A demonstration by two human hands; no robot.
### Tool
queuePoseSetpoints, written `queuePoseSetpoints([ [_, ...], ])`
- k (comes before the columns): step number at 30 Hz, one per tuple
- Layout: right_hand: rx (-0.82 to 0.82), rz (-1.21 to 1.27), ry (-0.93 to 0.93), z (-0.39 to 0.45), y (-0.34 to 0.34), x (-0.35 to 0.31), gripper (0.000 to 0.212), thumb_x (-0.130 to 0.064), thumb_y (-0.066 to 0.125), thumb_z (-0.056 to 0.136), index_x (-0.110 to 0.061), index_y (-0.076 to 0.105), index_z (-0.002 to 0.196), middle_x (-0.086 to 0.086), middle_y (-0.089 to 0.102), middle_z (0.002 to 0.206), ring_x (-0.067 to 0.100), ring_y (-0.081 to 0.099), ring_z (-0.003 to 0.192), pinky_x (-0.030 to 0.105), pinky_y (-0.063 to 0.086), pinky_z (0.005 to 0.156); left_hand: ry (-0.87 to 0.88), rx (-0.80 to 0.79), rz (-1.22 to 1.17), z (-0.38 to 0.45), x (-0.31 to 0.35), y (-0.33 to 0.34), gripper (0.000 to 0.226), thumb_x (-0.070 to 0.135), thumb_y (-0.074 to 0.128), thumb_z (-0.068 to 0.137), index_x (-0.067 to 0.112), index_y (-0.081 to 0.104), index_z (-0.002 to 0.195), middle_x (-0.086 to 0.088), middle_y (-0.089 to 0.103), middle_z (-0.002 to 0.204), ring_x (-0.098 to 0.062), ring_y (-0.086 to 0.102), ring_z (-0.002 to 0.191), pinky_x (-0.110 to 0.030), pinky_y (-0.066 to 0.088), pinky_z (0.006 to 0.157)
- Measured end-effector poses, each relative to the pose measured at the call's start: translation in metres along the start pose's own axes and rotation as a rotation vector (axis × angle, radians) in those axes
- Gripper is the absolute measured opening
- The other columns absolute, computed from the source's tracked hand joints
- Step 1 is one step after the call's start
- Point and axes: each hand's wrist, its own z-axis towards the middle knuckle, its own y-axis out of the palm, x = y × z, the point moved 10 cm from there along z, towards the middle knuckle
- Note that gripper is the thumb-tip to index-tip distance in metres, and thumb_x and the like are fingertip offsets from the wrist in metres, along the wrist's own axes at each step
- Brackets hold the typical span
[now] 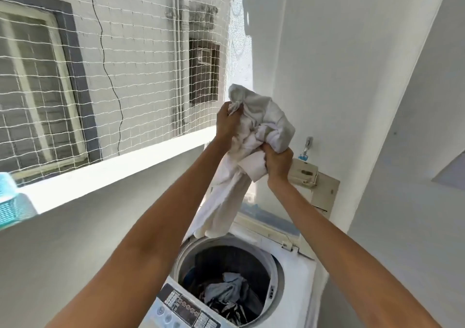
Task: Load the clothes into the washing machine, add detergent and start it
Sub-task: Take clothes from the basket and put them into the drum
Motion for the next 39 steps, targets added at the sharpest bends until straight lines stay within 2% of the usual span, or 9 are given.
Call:
queuePoseSetpoints([
  [7, -0.18, -0.176, 0.164, -0.015, 0.015, 0.08, 0.016, -0.017, 0.07, 0.082, -0.01, 0.06, 0.073, 0.002, 0.059, 0.063, 0.009, 0.055, 0.049, 0.025, 0.043, 0.048, -0.152, 0.064, 0.064, -0.02, -0.094, -0.047, 0.014, 0.025, 0.062, 0.081, 0.021, 0.05, 0.073, -0.003, 0.055, 0.077, -0.015, 0.051, 0.074, -0.029, 0.041, 0.07],
  [13, -0.415, -0.466, 0.43, -0.063, 0.017, 0.212, 0.012, -0.012, 0.065, 0.085, -0.006, 0.058, 0.093, 0.014, 0.064, 0.089, 0.025, 0.06, 0.072, 0.015, 0.042, 0.035, -0.262, 0.033, 0.27, -0.053, -0.184, -0.078, 0.016, 0.022, 0.057, 0.089, 0.018, 0.048, 0.076, 0.0, 0.052, 0.075, -0.015, 0.047, 0.071, -0.032, 0.036, 0.068],
  [17, -0.43, -0.713, 0.507, -0.093, -0.014, 0.3, 0.017, -0.01, 0.061, 0.083, -0.004, 0.065, 0.099, 0.015, 0.068, 0.092, 0.033, 0.066, 0.076, 0.038, 0.056, 0.054, -0.385, 0.064, 0.454, -0.088, -0.253, -0.105, 0.017, 0.03, 0.054, 0.09, 0.014, 0.051, 0.084, -0.007, 0.06, 0.081, -0.022, 0.055, 0.076, -0.032, 0.038, 0.068],
  [20, -0.46, -0.843, 0.531, -0.113, -0.042, 0.339, 0.009, -0.008, 0.057, 0.087, -0.004, 0.063, 0.091, 0.009, 0.059, 0.081, 0.024, 0.056, 0.073, 0.031, 0.041, 0.054, -0.473, -0.07, 0.704, -0.115, -0.302, -0.116, 0.017, 0.027, 0.054, 0.091, 0.013, 0.058, 0.099, -0.012, 0.067, 0.103, -0.028, 0.062, 0.098, -0.035, 0.044, 0.078],
  [24, -0.405, -0.821, 0.687, -0.133, -0.06, 0.42, 0.005, -0.013, 0.057, 0.085, -0.008, 0.057, 0.087, 0.017, 0.063, 0.09, 0.035, 0.062, 0.091, 0.045, 0.051, 0.075, -0.572, -0.089, 0.847, -0.15, -0.36, -0.127, 0.026, 0.022, 0.051, 0.092, 0.016, 0.058, 0.116, -0.013, 0.064, 0.117, -0.032, 0.059, 0.109, -0.035, 0.043, 0.081],
  [30, -0.682, -0.793, 0.847, -0.195, -0.027, 0.461, 0.051, -0.004, 0.046, 0.087, -0.015, 0.044, 0.136, 0.016, 0.057, 0.125, 0.031, 0.057, 0.105, 0.031, 0.043, 0.077, -0.933, -0.409, 0.755, -0.24, -0.477, -0.109, 0.049, 0.013, 0.05, 0.089, 0.013, 0.037, 0.137, -0.015, 0.049, 0.133, -0.026, 0.052, 0.112, -0.033, 0.044, 0.086],
  [33, -0.716, -0.763, 0.865, -0.214, -0.017, 0.474, 0.046, -0.002, 0.042, 0.09, -0.009, 0.047, 0.136, 0.011, 0.062, 0.105, 0.014, 0.054, 0.074, 0.02, 0.04, 0.062, -1.141, -0.558, 0.666, -0.283, -0.51, -0.096, 0.071, 0.019, 0.053, 0.093, 0.007, 0.013, 0.15, -0.018, 0.03, 0.149, -0.03, 0.037, 0.134, -0.034, 0.034, 0.107],
  [35, -0.711, -0.754, 0.83, -0.216, -0.013, 0.474, 0.041, -0.001, 0.041, 0.091, -0.006, 0.052, 0.13, -0.003, 0.054, 0.078, 0.004, 0.041, 0.06, 0.012, 0.033, 0.051, -1.132, -0.548, 0.666, -0.286, -0.517, -0.087, 0.062, 0.025, 0.047, 0.097, 0.006, 0.019, 0.149, -0.015, 0.028, 0.152, -0.03, 0.032, 0.138, -0.035, 0.031, 0.111],
  [39, -0.625, -0.716, 0.779, -0.198, -0.019, 0.446, 0.034, -0.009, 0.046, 0.093, -0.008, 0.054, 0.126, 0.007, 0.062, 0.114, 0.022, 0.059, 0.093, 0.023, 0.037, 0.071, -1.031, -0.522, 0.655, -0.27, -0.495, -0.066, 0.047, 0.035, 0.039, 0.1, 0.007, 0.039, 0.138, -0.011, 0.046, 0.135, -0.029, 0.046, 0.126, -0.038, 0.04, 0.098],
])
